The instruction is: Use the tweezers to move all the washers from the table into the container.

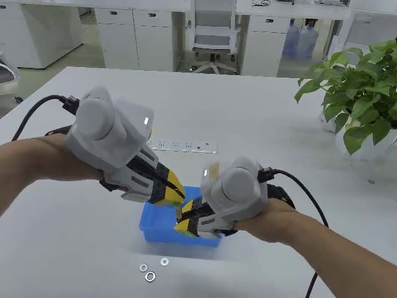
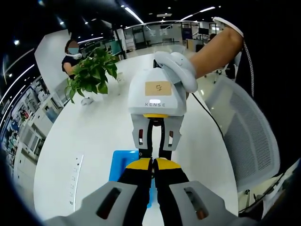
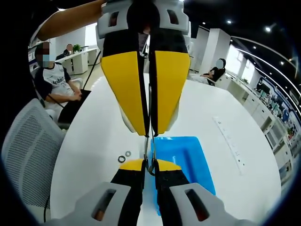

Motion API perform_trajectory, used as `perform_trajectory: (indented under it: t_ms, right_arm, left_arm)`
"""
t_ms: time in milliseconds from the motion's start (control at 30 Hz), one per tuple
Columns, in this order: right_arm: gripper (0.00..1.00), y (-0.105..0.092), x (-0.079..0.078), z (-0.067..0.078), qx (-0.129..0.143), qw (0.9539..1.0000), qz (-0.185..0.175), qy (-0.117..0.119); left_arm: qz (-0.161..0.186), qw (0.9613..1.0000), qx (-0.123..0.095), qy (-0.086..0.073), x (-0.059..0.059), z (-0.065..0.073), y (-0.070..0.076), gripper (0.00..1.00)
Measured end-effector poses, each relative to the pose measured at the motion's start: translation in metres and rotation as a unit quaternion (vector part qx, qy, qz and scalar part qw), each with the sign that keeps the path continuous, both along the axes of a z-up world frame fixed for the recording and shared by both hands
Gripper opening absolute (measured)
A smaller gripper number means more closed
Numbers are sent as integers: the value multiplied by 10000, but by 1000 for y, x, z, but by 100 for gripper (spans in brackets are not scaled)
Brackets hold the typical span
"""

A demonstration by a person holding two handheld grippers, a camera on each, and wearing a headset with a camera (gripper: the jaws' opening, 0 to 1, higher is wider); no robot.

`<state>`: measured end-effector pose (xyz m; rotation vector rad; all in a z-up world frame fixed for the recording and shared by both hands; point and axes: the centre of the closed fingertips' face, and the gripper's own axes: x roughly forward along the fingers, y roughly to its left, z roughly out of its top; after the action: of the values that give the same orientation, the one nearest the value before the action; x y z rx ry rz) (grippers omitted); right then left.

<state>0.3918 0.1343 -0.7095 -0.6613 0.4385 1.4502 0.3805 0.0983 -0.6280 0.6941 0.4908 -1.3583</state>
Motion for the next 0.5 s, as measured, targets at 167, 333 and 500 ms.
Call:
perform_trajectory:
  t_ms: [167,333,500]
  right_arm:
    - [9,2,12,1,54,10000,-12,-11]
    - [9,4,22,-3,77,10000,-24,-20]
    - [10,4,29,-11,64,10000,-10,-9]
  left_arm:
    - [38,10000,-1,-41,11,1,2,5]
    - [67,10000,-7,-37,22,-3,4,6]
    - [60,10000,24,-12,29,-11,5,6]
